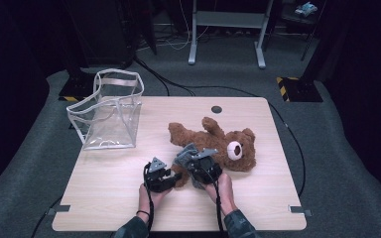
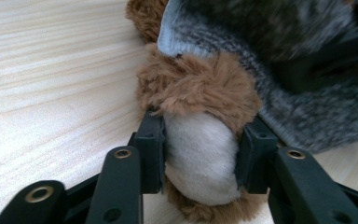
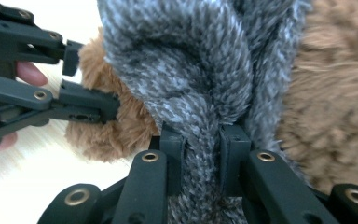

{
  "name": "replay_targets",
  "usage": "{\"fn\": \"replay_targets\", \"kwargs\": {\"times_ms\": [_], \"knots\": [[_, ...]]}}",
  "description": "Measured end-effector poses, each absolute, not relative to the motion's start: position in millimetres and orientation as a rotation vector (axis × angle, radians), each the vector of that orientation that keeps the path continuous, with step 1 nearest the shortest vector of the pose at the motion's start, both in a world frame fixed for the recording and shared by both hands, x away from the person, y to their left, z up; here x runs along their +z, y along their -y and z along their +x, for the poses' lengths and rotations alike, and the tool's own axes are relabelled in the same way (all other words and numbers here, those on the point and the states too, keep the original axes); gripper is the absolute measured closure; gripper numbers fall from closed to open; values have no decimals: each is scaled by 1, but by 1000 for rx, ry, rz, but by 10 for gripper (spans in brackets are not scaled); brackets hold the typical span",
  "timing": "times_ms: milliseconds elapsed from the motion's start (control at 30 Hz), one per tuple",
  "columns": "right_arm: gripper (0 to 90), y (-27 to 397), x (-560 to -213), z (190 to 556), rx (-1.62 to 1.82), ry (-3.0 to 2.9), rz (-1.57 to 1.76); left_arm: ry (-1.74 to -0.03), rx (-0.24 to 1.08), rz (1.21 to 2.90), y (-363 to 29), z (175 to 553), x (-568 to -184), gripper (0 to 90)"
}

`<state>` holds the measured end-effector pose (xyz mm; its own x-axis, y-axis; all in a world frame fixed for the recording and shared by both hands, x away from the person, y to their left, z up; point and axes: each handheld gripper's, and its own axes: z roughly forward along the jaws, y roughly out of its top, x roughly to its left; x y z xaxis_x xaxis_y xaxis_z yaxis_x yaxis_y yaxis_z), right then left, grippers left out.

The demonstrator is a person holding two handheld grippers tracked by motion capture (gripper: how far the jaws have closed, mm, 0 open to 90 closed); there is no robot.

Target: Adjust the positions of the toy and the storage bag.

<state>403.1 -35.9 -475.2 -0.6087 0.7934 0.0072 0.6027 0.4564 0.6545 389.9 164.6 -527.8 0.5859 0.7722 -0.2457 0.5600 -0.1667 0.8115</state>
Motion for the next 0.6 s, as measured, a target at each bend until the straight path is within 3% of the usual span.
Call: {"fn": "replay_targets", "kwargs": {"times_ms": [233, 333, 433, 600], "knots": [[759, 43, -470, 404, 970, -2361, 1206, -1083, 252, 1810, -173, 388, -526, 411], [759, 42, -472, 404, 968, -2371, 1211, -1079, 267, 1803, -184, 383, -519, 395], [758, 42, -463, 402, 1001, -2328, 1190, -1066, 286, 1794, -195, 379, -510, 474], [759, 31, -467, 407, 982, -2320, 1197, -1087, 226, 1829, -193, 386, -516, 693]]}}
